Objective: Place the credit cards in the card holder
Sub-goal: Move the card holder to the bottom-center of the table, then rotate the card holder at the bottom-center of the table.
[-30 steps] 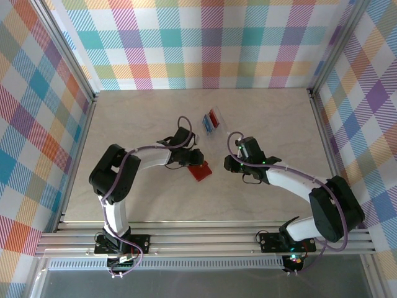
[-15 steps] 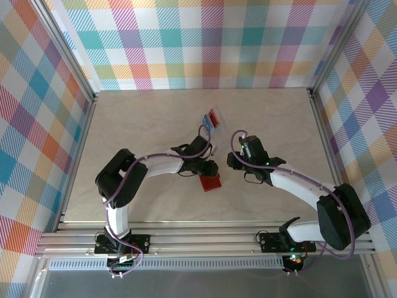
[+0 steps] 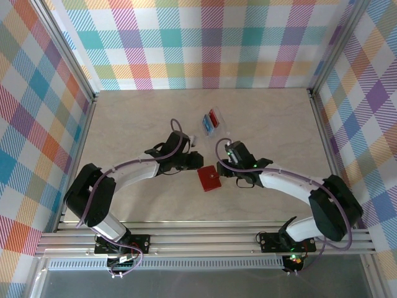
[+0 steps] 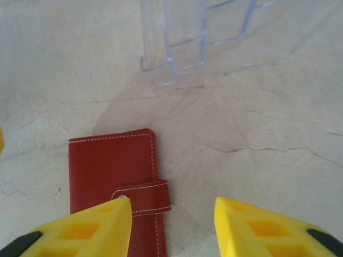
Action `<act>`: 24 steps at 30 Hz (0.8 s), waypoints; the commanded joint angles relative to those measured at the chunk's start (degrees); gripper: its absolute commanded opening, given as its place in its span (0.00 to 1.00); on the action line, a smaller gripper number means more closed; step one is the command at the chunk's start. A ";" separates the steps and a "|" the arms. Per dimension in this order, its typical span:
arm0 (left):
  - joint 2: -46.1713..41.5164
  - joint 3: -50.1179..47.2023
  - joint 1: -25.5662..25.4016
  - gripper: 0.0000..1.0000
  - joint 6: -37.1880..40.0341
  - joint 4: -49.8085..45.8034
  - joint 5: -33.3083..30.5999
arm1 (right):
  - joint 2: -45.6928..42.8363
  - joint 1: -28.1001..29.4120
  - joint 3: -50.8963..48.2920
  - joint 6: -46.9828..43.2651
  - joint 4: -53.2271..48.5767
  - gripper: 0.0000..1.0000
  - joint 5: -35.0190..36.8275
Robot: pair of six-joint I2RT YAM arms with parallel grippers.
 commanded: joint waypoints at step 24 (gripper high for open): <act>14.34 2.88 -0.15 0.21 0.30 -0.71 -3.19 | 14.18 5.64 8.43 -5.78 -2.76 0.48 -4.41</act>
